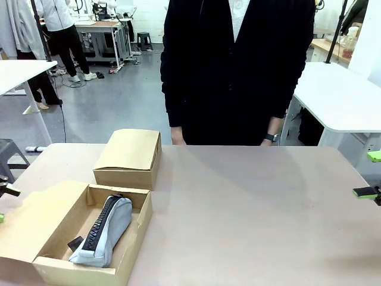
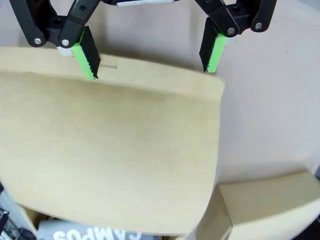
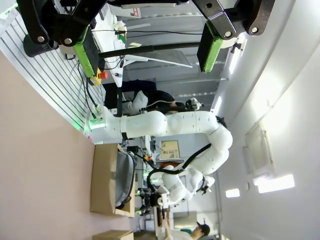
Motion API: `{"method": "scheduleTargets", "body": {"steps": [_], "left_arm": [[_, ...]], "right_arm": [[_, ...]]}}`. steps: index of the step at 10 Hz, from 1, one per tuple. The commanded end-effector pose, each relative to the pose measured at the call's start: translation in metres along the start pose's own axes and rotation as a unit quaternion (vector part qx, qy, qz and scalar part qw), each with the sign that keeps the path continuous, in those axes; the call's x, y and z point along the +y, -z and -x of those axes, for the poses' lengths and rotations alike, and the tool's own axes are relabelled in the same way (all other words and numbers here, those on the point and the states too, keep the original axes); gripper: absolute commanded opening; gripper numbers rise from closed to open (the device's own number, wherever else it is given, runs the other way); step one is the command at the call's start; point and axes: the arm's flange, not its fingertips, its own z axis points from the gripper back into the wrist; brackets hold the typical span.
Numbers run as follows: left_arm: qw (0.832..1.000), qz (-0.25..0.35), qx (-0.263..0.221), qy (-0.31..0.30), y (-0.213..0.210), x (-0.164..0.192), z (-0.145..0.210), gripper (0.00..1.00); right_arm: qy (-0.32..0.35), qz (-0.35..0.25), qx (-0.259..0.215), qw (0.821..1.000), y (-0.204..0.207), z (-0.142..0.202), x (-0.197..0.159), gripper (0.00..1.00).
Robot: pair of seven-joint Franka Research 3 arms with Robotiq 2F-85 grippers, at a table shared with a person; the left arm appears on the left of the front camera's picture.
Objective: Place items inside the box.
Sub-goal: Close the lid of the Mailer Box closest to the robot.
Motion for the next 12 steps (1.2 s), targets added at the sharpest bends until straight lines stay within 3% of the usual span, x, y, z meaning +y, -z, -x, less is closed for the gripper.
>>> {"method": "scheduleTargets", "body": {"steps": [1,7,10,12], "left_arm": [[0.999,-0.006,0.037,0.009,0.003,0.002,0.021,1.0],[0.995,0.001,0.099,-0.009,0.01,0.007,0.037,1.0],[0.998,0.007,0.059,-0.001,0.02,0.007,0.034,1.0],[1.0,0.011,-0.019,0.012,0.026,0.008,0.024,1.0]], "right_arm": [[-0.012,-0.007,-0.003,1.0,-0.001,0.0,0.003,1.0],[-0.012,-0.007,-0.003,1.0,-0.001,0.0,0.003,1.0],[-0.012,-0.007,-0.003,1.0,-0.001,0.0,0.003,1.0],[-0.012,-0.007,-0.003,1.0,-0.001,0.0,0.003,1.0]]}}
